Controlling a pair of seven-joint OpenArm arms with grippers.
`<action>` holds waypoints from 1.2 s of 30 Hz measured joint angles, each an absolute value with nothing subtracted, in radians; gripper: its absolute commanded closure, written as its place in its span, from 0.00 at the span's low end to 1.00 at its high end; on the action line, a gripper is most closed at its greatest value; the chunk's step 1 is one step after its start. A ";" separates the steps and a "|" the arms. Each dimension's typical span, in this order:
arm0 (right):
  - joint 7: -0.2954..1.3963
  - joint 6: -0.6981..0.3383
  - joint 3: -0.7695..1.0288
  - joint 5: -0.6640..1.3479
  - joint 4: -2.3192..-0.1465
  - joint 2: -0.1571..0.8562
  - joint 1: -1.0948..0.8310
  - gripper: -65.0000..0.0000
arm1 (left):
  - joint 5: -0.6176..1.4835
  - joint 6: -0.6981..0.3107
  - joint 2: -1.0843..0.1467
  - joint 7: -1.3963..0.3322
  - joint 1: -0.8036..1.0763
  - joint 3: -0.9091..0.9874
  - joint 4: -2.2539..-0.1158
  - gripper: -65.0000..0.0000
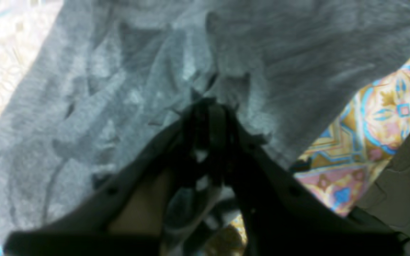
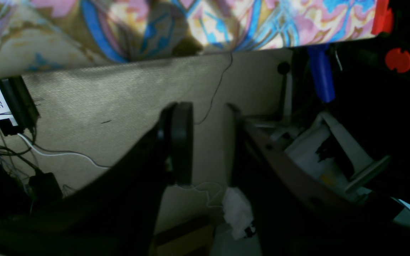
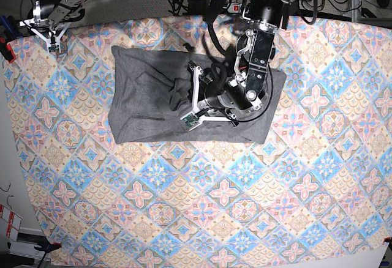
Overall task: Fold the T-shirt properly
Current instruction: 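Fold the held end over toward the shirt's middle with the left gripper, then release the left gripper and move both grippers to the shirt's ends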
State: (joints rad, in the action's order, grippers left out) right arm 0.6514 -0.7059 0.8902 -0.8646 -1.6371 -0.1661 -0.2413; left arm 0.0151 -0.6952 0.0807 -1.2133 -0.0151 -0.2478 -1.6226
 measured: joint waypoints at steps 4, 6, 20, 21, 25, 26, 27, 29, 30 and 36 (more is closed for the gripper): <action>0.651 -0.706 0.890 -0.864 -1.637 -0.169 -0.241 0.78 | 0.000 -0.695 0.066 -1.257 0.013 -0.373 -1.691 0.93; 0.651 -0.706 0.890 -0.864 -1.637 -0.168 -0.241 0.78 | 0.002 -0.696 0.069 -1.260 0.027 -0.432 -1.706 0.92; 0.654 -0.706 0.890 -0.864 -1.637 -0.167 -0.241 0.78 | 0.002 -0.700 -0.025 -1.251 -0.004 -0.564 -1.709 0.92; 0.654 -0.707 0.890 -0.864 -1.637 -0.167 -0.241 0.78 | 0.000 -0.700 -0.035 -1.250 -0.007 -0.575 -1.711 0.92; 0.654 -0.706 0.890 -0.864 -1.637 -0.167 -0.241 0.78 | 0.001 -0.700 -0.040 -1.253 -0.009 -0.649 -1.712 0.74; 0.653 -0.706 0.890 -0.864 -1.637 -0.167 -0.241 0.78 | 0.002 -0.703 -0.036 -1.250 -0.012 -0.664 -1.712 0.69; 0.651 -0.706 0.890 -0.864 -1.637 -0.167 -0.241 0.78 | 0.002 -0.703 -0.033 -1.248 -0.015 -0.678 -1.712 0.65; 0.654 -0.704 0.891 -0.865 -1.637 -0.166 -0.241 0.78 | 0.006 -0.703 -0.030 -1.244 -0.017 -0.688 -1.712 0.58; 0.654 -0.704 0.890 -0.864 -1.637 -0.166 -0.241 0.78 | 0.004 -0.703 -0.031 -1.246 -0.017 -0.688 -1.712 0.57; 0.653 -0.706 0.890 -0.864 -1.637 -0.166 -0.241 0.78 | 0.001 -0.704 -0.032 -1.163 -0.010 -0.646 -1.739 0.62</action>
State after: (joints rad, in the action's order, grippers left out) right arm 0.6533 -0.7059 0.8902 -0.8639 -1.6371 -0.1661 -0.2409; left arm 0.0013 -0.7044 -0.0319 -1.1625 -0.0101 -0.6456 -1.7386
